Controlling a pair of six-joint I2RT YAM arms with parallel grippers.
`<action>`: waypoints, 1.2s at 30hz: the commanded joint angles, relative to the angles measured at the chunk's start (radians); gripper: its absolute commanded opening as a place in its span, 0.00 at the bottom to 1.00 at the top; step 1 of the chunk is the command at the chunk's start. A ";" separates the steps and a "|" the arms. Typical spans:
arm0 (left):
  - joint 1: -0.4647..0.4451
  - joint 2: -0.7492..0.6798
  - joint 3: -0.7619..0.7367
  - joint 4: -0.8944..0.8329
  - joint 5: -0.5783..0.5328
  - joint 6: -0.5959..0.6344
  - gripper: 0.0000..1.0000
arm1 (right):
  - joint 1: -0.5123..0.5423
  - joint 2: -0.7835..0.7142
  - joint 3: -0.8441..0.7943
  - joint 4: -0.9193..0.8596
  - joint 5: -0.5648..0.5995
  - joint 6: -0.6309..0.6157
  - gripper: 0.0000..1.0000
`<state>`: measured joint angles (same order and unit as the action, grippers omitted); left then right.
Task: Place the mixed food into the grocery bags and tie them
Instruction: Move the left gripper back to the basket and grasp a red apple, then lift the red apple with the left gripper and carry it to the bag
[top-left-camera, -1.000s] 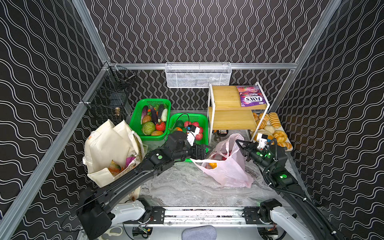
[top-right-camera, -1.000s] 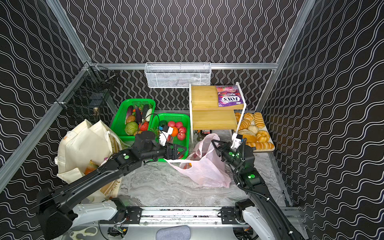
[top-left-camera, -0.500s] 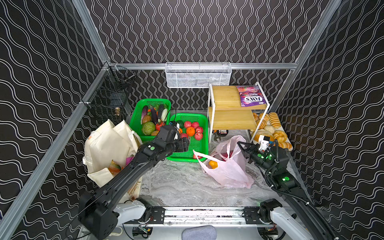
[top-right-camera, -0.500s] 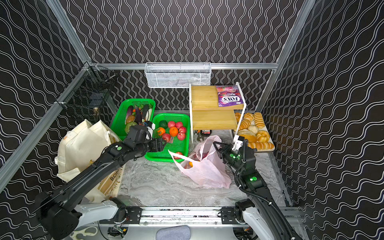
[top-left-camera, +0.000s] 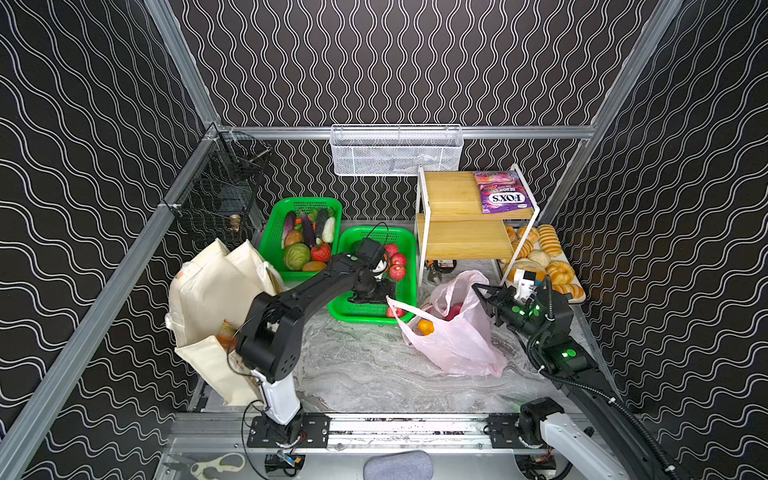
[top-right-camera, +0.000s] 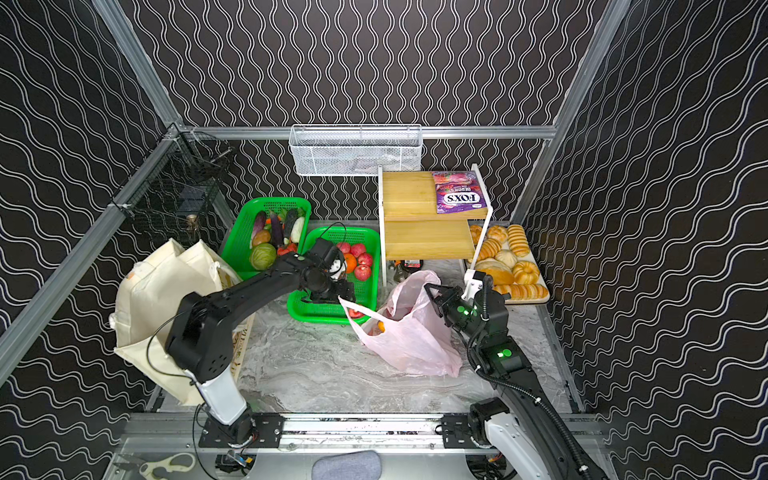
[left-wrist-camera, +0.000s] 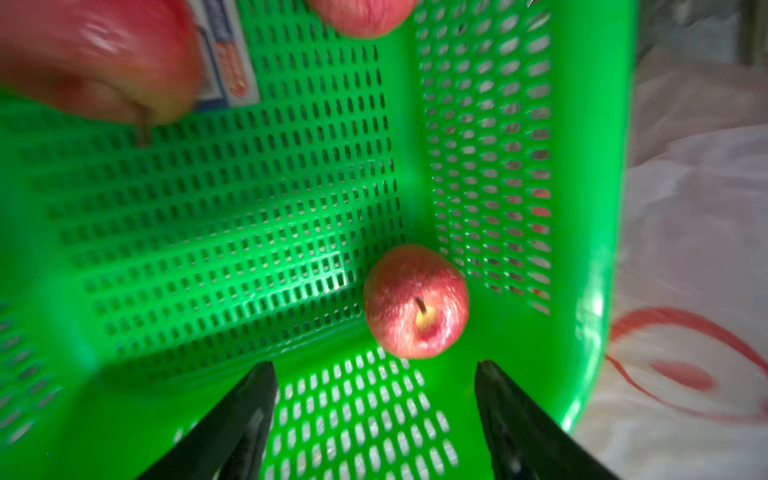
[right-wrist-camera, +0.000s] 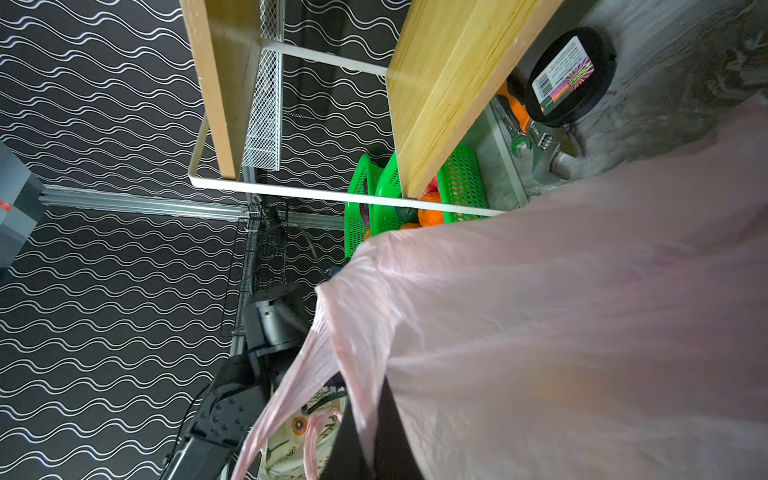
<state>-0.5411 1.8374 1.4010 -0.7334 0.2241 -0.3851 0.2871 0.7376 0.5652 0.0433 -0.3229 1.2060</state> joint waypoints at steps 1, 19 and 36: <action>-0.010 0.054 0.023 -0.013 0.061 0.030 0.81 | 0.001 -0.013 0.000 -0.007 0.012 -0.012 0.07; -0.021 0.198 0.084 0.053 0.011 -0.016 0.67 | 0.000 -0.026 -0.022 0.007 0.002 0.001 0.08; -0.020 -0.105 -0.056 0.053 -0.002 -0.045 0.55 | 0.001 -0.017 -0.026 0.003 -0.011 0.013 0.08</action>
<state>-0.5602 1.7702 1.3609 -0.6815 0.1947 -0.4160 0.2871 0.7147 0.5407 0.0292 -0.3241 1.2034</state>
